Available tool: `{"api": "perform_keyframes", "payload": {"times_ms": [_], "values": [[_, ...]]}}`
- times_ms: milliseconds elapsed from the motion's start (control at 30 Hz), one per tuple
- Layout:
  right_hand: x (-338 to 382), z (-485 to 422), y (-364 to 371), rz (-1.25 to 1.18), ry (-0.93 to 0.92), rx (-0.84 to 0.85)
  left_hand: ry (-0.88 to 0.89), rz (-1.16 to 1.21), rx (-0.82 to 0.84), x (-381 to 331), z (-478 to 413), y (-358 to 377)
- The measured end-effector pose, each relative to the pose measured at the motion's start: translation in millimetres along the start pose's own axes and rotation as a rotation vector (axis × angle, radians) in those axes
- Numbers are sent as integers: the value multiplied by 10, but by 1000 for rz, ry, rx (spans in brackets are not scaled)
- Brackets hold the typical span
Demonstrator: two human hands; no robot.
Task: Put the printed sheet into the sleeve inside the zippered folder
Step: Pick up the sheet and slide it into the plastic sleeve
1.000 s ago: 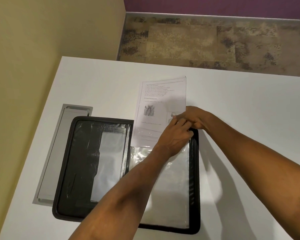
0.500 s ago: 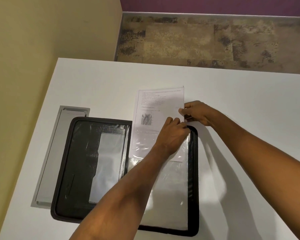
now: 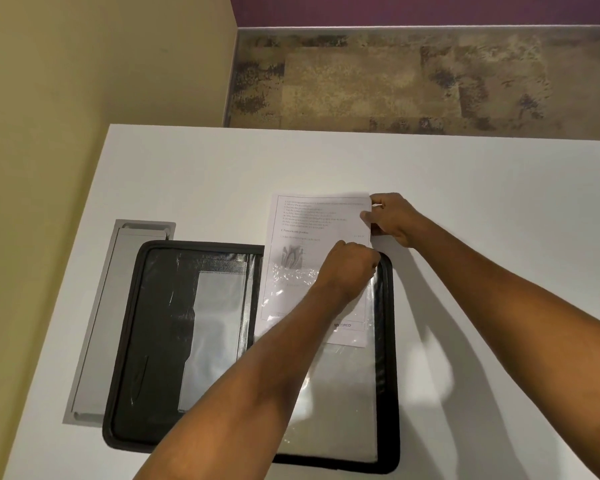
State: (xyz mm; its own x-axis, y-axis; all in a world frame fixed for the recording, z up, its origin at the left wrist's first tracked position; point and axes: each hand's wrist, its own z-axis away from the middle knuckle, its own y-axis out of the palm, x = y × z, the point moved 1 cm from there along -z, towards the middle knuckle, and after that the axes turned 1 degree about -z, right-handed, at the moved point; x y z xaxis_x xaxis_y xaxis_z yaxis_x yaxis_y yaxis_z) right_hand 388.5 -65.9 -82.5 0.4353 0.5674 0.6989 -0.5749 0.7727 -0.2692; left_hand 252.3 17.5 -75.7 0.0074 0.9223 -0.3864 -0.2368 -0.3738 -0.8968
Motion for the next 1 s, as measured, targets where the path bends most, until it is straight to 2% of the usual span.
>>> {"api": "perform_keyframes", "payload": {"times_ms": [167,267,333,467,633,700,833,1000], "values": [[-39,35,-27,73,-9,153,-172,228,38,-50,-55,2],[-56,73,-54,129,-4,231,-299,352,-30,-74,-25,18],[-62,98,-75,256,3,299,-344,385,-73,-65,-7,22],[-40,127,-50,404,36,373,-307,383,-75,-52,18,9],[-22,106,47,391,-259,185,-216,343,-70,-16,30,-13],[-40,96,56,454,-311,178,-189,334,-91,-13,43,-21],[-34,136,41,629,-284,309,-169,358,-163,-13,106,-25],[-10,253,47,711,-283,420,-129,365,-95,11,149,-12]]}}
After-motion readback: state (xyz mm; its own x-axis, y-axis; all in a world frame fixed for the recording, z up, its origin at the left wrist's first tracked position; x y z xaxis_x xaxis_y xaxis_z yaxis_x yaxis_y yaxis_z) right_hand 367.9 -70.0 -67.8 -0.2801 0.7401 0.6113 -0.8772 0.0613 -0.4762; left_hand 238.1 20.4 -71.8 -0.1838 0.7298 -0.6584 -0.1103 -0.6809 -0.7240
